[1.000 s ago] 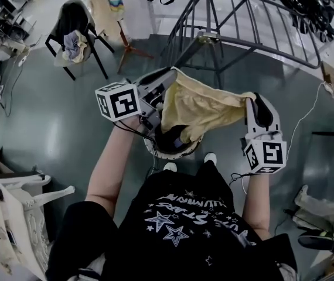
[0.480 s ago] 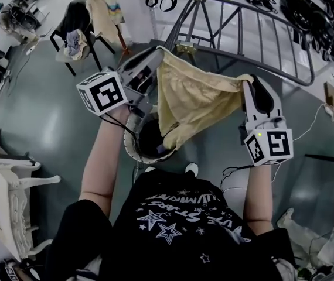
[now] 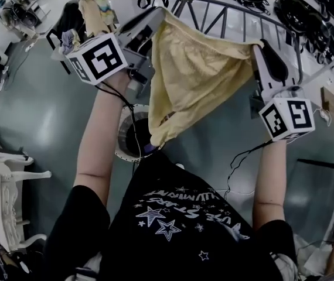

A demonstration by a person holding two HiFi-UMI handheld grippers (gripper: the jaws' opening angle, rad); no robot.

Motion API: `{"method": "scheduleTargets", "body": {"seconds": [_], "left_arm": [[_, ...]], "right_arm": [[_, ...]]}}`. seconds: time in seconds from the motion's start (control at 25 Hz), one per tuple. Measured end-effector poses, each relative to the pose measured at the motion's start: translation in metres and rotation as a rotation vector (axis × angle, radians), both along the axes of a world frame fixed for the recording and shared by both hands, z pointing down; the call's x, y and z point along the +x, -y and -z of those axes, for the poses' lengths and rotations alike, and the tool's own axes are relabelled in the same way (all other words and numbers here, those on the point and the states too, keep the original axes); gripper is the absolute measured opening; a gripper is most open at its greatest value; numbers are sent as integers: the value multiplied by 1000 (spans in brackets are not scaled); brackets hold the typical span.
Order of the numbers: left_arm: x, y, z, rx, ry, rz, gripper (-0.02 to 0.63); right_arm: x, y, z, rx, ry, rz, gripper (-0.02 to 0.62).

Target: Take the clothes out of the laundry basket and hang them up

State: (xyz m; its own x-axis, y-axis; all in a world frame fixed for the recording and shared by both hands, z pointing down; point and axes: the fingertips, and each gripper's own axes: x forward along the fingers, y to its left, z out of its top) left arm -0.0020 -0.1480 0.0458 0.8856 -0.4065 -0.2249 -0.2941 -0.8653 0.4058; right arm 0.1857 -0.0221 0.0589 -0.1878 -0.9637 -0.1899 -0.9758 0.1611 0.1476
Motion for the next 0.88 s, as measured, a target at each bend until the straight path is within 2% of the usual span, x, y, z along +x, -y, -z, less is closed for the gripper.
{"method": "scheduleTargets", "body": {"seconds": [0.12,0.36,0.64,0.88], "left_arm": [[22,2,21,24,-16,-8,86],[70,9,38,61,11,-42,86],[112,42,26,44,-6,-90,86],[128,99,2,-17,-25,-93,86]], "right_arm": [[27,1,24,25,-4,-31,86],[77,7,52,57,-24,-102,86],[114,33,48,52,-21,-167,86],[129,87,31,4,-37,-177,86]]}}
